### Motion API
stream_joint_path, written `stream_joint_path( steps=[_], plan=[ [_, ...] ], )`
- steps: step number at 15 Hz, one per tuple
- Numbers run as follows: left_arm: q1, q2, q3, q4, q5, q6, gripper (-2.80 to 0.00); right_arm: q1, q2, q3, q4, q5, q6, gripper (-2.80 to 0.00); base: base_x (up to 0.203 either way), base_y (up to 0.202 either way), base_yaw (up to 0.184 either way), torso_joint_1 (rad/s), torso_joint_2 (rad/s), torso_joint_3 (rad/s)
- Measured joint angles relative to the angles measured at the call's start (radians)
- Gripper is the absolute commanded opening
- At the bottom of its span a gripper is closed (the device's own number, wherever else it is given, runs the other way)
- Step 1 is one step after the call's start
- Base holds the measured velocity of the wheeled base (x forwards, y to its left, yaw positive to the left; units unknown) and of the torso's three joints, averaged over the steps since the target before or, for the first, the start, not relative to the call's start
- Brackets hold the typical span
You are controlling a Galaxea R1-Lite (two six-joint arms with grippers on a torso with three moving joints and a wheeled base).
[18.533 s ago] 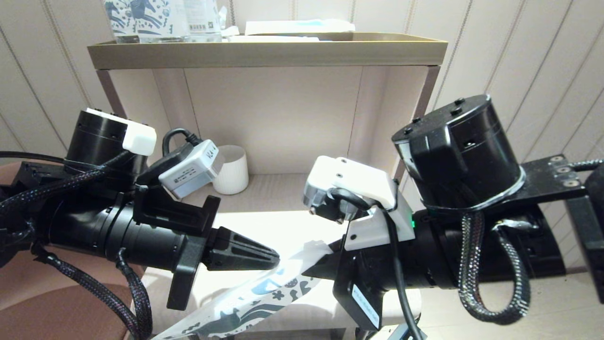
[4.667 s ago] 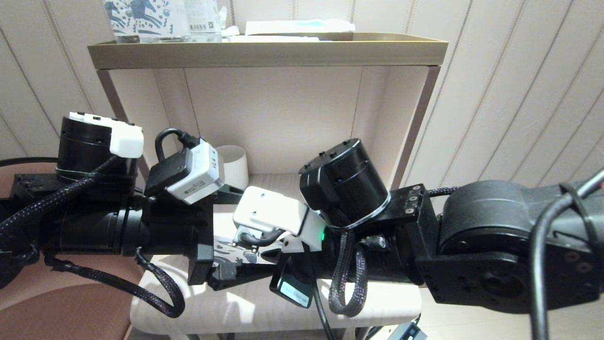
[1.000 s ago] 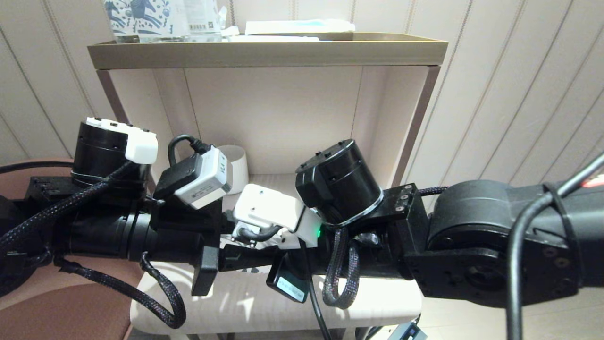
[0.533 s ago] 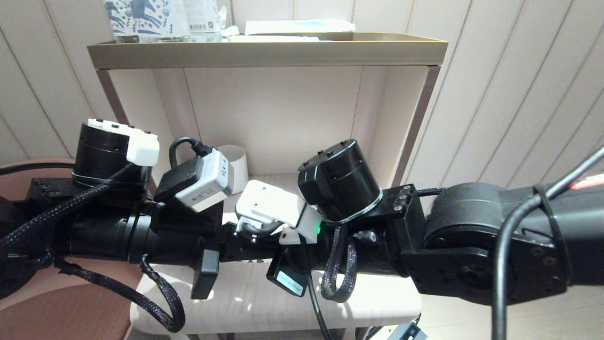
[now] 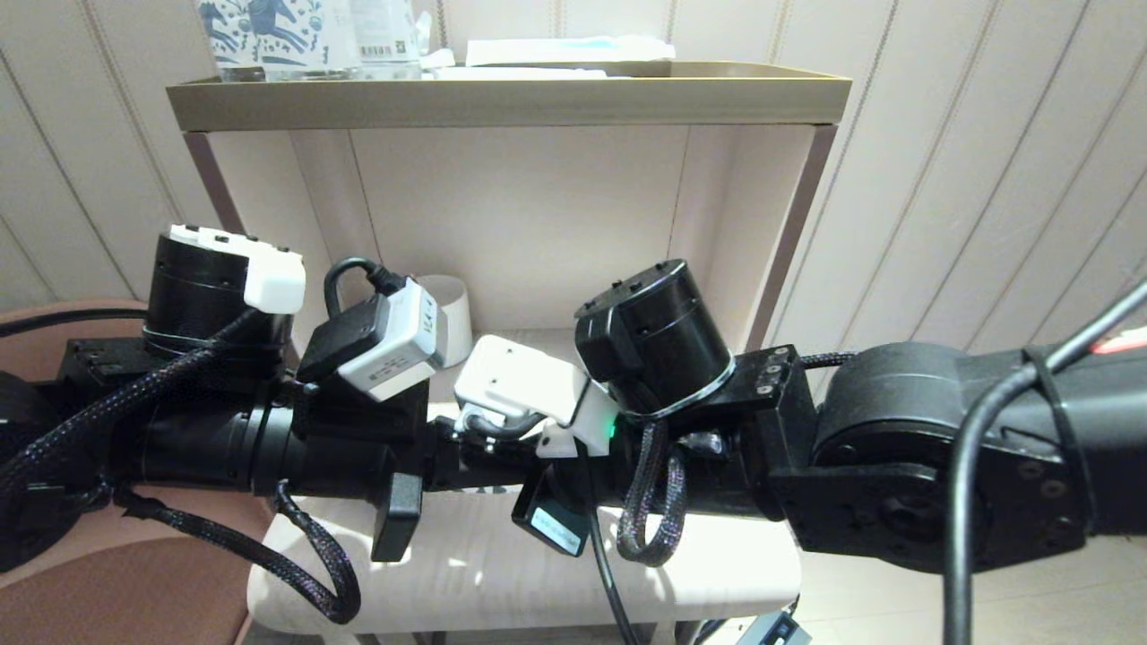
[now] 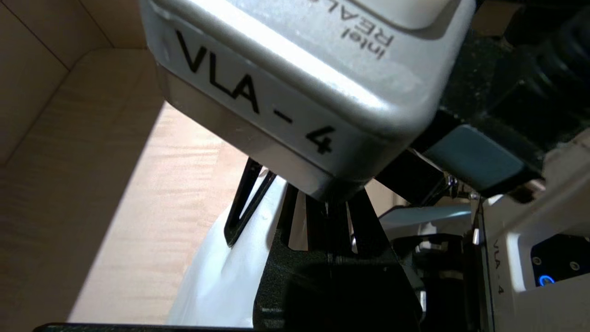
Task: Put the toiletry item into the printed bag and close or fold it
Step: Hand it to the other hand
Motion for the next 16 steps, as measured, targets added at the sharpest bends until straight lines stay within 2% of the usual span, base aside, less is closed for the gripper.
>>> stream_joint_path(
  steps=[3,5,16],
  plan=[
    [0.022,0.017,0.002,-0.043,-0.003,-0.006,-2.8,-0.007,-0.015,0.014,-0.002,0.0,-0.001,-2.8,0.0,0.0,0.0,0.0,0.0,0.0],
    [0.05,0.024,-0.008,-0.062,0.018,-0.006,-2.8,0.0,-0.023,0.026,0.018,0.012,-0.004,-2.8,0.0,0.0,0.0,0.0,0.0,0.0],
    [0.073,0.041,-0.026,-0.039,0.004,-0.015,-2.8,-0.02,-0.049,0.027,0.003,0.003,-0.003,-2.8,0.0,0.0,0.0,0.0,0.0,0.0]
  ],
)
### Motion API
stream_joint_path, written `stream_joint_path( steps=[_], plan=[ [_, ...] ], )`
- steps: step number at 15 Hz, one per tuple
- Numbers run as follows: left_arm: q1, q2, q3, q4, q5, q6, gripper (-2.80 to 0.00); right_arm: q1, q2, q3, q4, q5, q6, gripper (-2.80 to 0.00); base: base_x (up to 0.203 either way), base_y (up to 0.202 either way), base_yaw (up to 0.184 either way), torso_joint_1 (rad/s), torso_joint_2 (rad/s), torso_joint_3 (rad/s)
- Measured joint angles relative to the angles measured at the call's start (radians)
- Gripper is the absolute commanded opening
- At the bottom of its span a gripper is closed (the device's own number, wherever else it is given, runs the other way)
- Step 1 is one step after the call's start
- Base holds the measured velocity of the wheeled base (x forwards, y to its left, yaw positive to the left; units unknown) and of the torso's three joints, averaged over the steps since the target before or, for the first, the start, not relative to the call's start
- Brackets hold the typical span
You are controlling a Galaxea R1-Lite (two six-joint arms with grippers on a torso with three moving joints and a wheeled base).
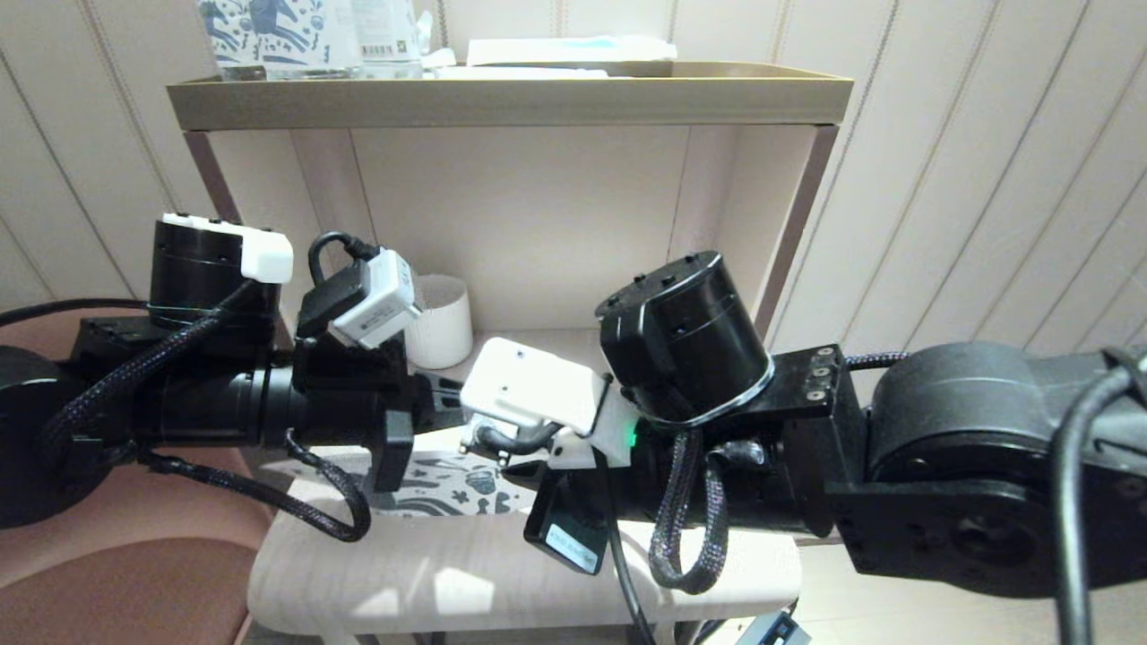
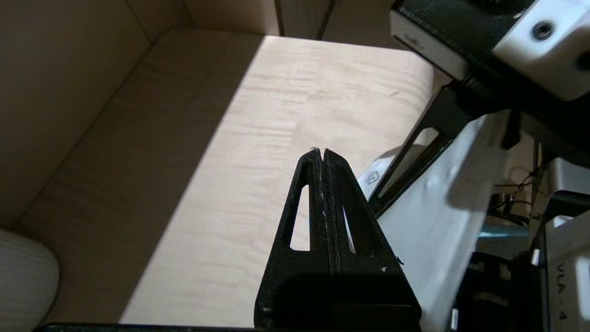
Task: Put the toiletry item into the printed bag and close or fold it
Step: Hand it to the other hand
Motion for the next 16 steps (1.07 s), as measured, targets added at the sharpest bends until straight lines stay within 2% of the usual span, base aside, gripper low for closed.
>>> stream_joint_path(
  steps=[12,13,14,16],
  plan=[
    [0.047,-0.059,-0.033,0.049,-0.001,-0.016,-2.8,-0.015,-0.003,-0.002,0.0,-0.001,-0.001,-2.8,0.0,0.0,0.0,0.0,0.0,0.0],
    [0.048,-0.065,-0.039,0.079,-0.004,-0.016,0.0,-0.019,-0.003,-0.003,0.0,-0.001,-0.001,-2.8,0.0,0.0,0.0,0.0,0.0,0.0],
    [0.051,-0.069,-0.041,0.083,-0.013,-0.016,0.0,-0.022,-0.003,-0.004,0.0,-0.001,-0.001,-2.8,0.0,0.0,0.0,0.0,0.0,0.0],
    [0.065,-0.075,-0.041,0.084,-0.071,-0.011,0.0,-0.027,-0.003,-0.008,0.001,0.0,-0.002,-2.8,0.0,0.0,0.0,0.0,0.0,0.0]
  ],
)
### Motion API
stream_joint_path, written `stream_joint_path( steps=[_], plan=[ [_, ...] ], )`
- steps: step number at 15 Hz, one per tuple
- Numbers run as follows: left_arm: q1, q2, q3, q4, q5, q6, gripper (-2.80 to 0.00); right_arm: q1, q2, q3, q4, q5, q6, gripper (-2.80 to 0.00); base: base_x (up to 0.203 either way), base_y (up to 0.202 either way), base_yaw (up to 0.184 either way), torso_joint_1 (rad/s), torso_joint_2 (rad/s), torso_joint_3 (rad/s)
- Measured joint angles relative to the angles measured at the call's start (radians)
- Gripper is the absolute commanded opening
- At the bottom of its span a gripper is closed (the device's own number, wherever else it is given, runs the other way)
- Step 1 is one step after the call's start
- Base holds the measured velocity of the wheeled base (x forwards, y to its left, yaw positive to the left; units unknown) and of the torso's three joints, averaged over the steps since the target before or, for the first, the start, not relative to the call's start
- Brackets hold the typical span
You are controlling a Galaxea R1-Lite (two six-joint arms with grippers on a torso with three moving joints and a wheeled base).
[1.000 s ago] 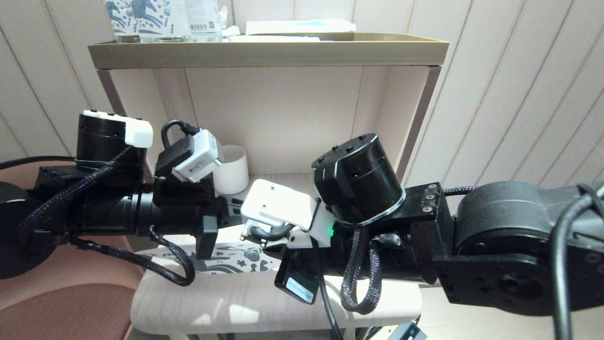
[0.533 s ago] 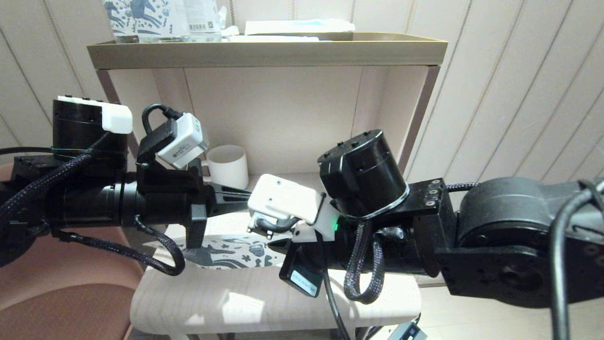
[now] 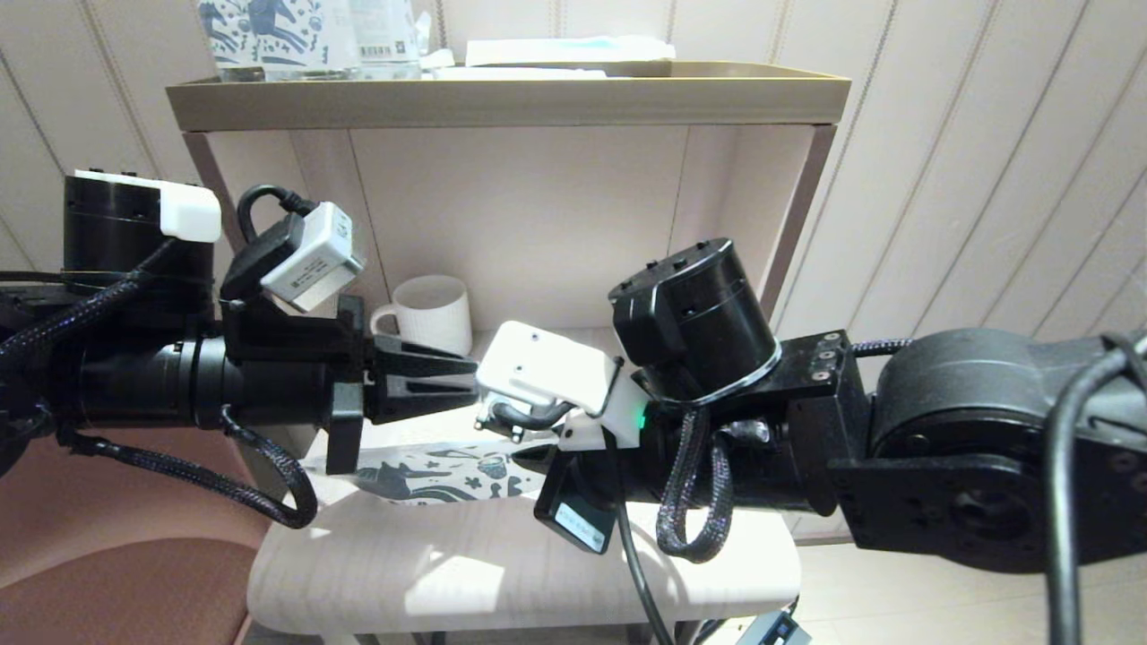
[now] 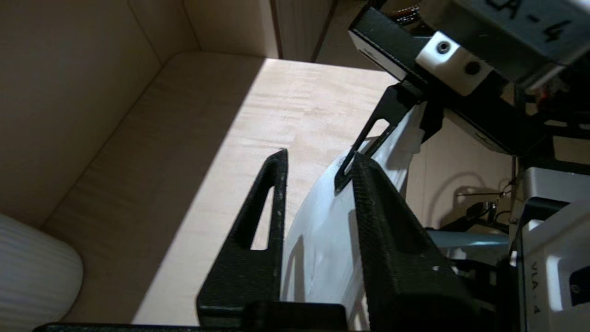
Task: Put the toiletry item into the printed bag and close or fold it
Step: Hand it to the other hand
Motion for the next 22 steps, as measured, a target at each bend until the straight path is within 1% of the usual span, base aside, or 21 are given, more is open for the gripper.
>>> stream_joint_path(
  steps=[1,2,4,5,7,9,10,12,16,19,22],
  plan=[
    [0.007,-0.005,0.0,0.0,-0.025,0.004,0.0,-0.002,0.0,-0.001,0.001,0.0,-0.001,-2.8,0.0,0.0,0.0,0.0,0.0,0.0],
    [0.012,-0.011,0.001,-0.001,-0.034,0.02,0.0,-0.003,0.0,-0.001,0.004,0.003,-0.001,-2.8,0.0,0.0,0.0,0.0,0.0,0.0],
    [0.014,-0.02,0.008,0.003,-0.048,0.091,0.0,-0.003,0.004,-0.008,0.011,0.018,-0.002,-2.8,0.0,0.0,0.0,0.0,0.0,0.0],
    [0.014,-0.019,0.009,0.005,-0.054,0.115,0.0,-0.004,0.004,-0.013,0.031,0.025,-0.003,-2.8,0.0,0.0,0.0,0.0,0.0,0.0],
    [0.014,-0.004,0.011,0.007,-0.057,0.156,0.0,-0.006,0.003,-0.052,0.118,0.064,-0.003,-2.8,0.0,0.0,0.0,0.0,0.0,0.0],
    [0.014,0.026,0.011,0.008,-0.057,0.203,0.0,-0.016,0.003,-0.111,0.234,0.138,-0.001,-2.8,0.0,0.0,0.0,0.0,0.0,0.0],
    [0.014,0.039,0.011,0.008,-0.057,0.208,0.0,-0.022,0.007,-0.129,0.265,0.154,-0.001,-2.8,0.0,0.0,0.0,0.0,0.0,0.0],
    [0.014,0.061,0.007,0.008,-0.058,0.21,0.0,-0.027,0.018,-0.147,0.271,0.157,-0.002,-2.8,0.0,0.0,0.0,0.0,0.0,0.0],
    [0.014,0.083,0.001,0.004,-0.059,0.206,0.0,-0.027,0.045,-0.151,0.269,0.156,-0.003,-2.8,0.0,0.0,0.0,0.0,0.0,0.0],
    [0.014,0.073,-0.002,0.007,-0.082,0.198,0.0,-0.027,0.058,-0.151,0.247,0.157,0.0,-2.8,0.0,0.0,0.0,0.0,0.0,0.0],
    [0.014,0.056,-0.001,0.008,-0.087,0.194,0.0,-0.031,0.061,-0.152,0.239,0.157,0.001,-2.8,0.0,0.0,0.0,0.0,0.0,0.0]
  ],
)
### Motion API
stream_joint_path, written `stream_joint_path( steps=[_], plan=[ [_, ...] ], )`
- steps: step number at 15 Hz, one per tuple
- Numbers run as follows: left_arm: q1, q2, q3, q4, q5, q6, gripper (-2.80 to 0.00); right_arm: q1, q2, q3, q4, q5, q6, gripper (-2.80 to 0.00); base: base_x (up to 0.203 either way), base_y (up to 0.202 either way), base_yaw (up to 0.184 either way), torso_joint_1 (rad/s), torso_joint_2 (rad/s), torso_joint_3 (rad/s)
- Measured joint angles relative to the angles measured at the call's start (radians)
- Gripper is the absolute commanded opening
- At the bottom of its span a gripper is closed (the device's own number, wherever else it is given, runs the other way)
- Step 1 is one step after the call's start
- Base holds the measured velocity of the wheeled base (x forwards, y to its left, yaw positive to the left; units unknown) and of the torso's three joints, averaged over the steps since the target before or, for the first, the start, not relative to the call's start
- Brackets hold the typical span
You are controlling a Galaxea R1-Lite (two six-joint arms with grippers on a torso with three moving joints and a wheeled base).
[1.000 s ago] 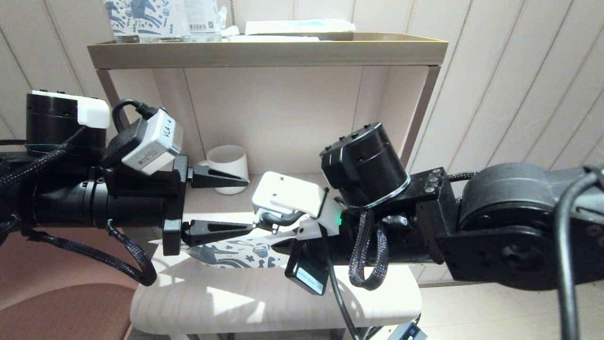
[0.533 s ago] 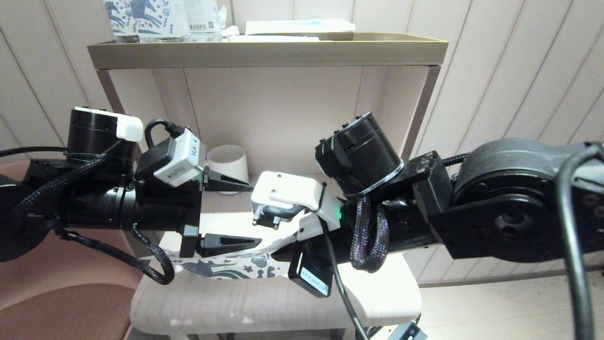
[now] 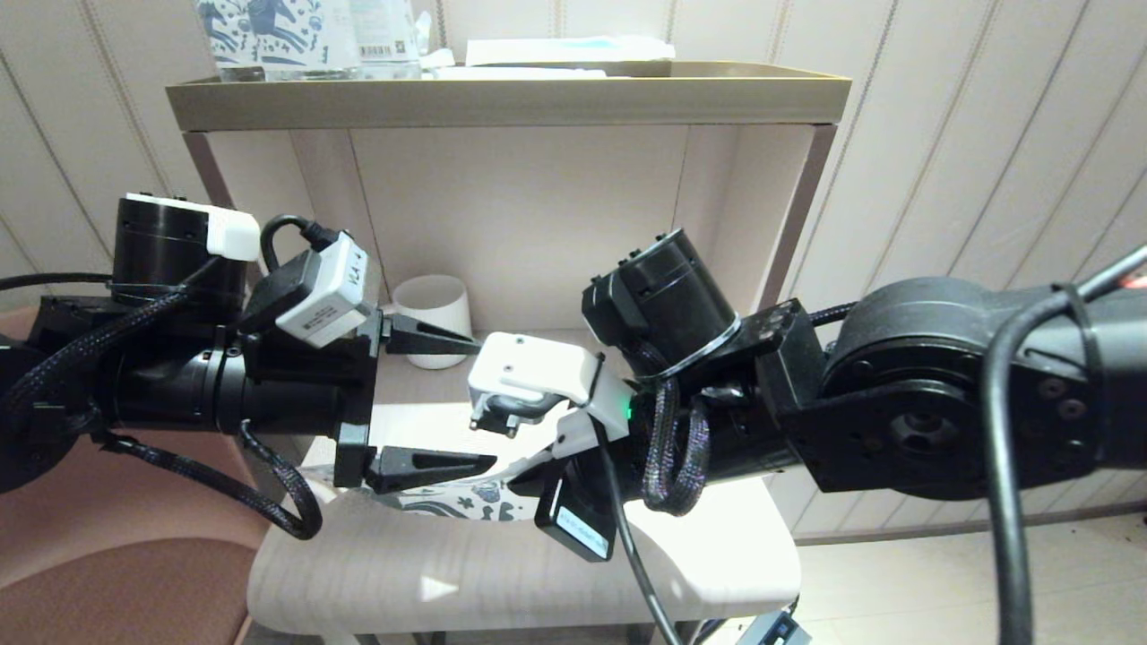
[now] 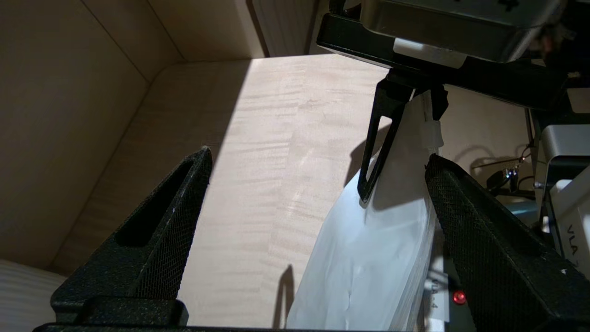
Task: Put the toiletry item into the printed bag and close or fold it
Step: Hand it to the other hand
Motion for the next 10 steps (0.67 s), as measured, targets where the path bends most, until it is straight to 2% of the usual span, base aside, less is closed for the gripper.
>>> stream_joint_path(
  steps=[6,10],
  plan=[
    [-0.002,-0.022,0.004,0.007,-0.006,-0.004,0.0,-0.014,0.001,-0.018,-0.001,0.0,0.001,-2.8,0.0,0.0,0.0,0.0,0.0,0.0],
    [-0.045,-0.006,-0.002,0.014,0.01,-0.024,0.0,-0.014,0.009,-0.03,-0.004,0.002,0.003,-2.8,0.0,0.0,0.0,0.0,0.0,0.0]
  ],
)
